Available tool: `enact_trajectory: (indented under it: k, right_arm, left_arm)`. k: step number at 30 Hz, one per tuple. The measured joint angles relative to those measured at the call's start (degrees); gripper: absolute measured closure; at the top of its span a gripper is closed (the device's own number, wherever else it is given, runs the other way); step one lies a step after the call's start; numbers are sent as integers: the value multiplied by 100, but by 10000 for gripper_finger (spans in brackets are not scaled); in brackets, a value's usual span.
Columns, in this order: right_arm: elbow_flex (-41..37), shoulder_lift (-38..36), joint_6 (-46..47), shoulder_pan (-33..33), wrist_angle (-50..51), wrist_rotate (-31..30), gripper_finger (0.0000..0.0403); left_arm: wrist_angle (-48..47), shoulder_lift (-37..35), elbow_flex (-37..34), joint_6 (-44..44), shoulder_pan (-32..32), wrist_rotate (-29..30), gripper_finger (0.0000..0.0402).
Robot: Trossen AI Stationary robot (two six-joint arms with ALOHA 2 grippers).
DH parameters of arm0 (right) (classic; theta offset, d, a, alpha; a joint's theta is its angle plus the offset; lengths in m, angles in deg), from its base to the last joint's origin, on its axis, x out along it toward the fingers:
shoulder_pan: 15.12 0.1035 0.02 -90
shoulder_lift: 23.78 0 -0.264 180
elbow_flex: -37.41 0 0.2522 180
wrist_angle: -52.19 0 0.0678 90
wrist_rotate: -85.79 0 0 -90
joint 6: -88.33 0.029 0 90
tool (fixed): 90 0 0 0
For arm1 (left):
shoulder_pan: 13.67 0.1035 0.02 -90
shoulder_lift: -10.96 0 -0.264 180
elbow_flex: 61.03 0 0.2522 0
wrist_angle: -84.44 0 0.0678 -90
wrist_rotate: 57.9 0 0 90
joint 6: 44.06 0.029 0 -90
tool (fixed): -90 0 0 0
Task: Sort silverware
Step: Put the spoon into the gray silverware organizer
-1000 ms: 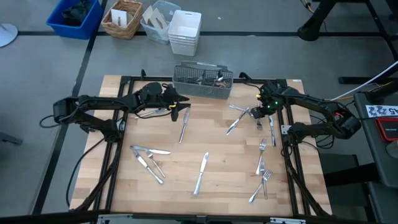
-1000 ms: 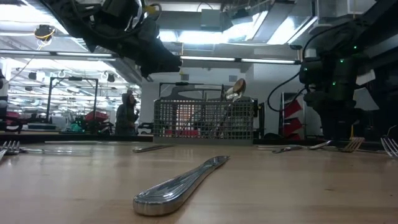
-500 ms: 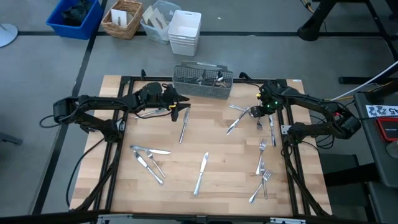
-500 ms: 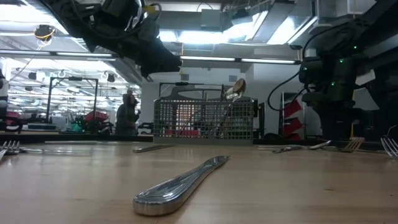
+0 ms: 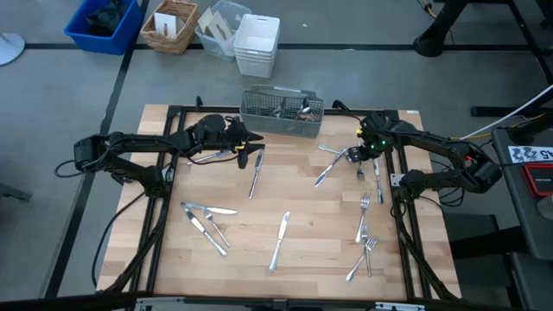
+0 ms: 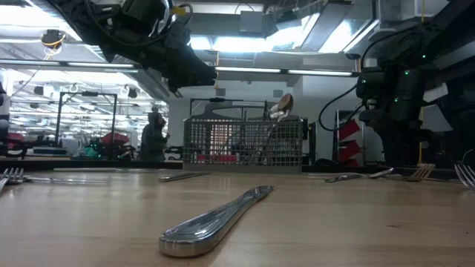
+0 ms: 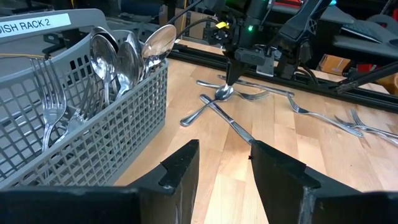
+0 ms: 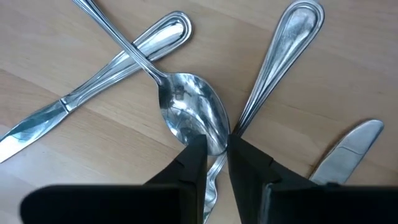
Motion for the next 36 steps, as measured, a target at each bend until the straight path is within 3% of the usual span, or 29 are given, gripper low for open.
enact_trajectory:
  k: [7, 14, 20, 36]
  right_arm:
    - [0, 0, -24, 0, 2, -55, 329]
    - [0, 0, -24, 0, 2, -647, 282]
    - [0, 0, 131, 0, 38, -44, 251]
    - [0, 0, 143, 0, 33, 7, 249]
  left_arm:
    - [-1, 3, 2, 0, 0, 0, 263]
    - [-25, 3, 4, 62, 0, 0, 263]
    - [-179, 3, 7, 188, 0, -1, 263]
    - [-172, 3, 7, 195, 0, -2, 263]
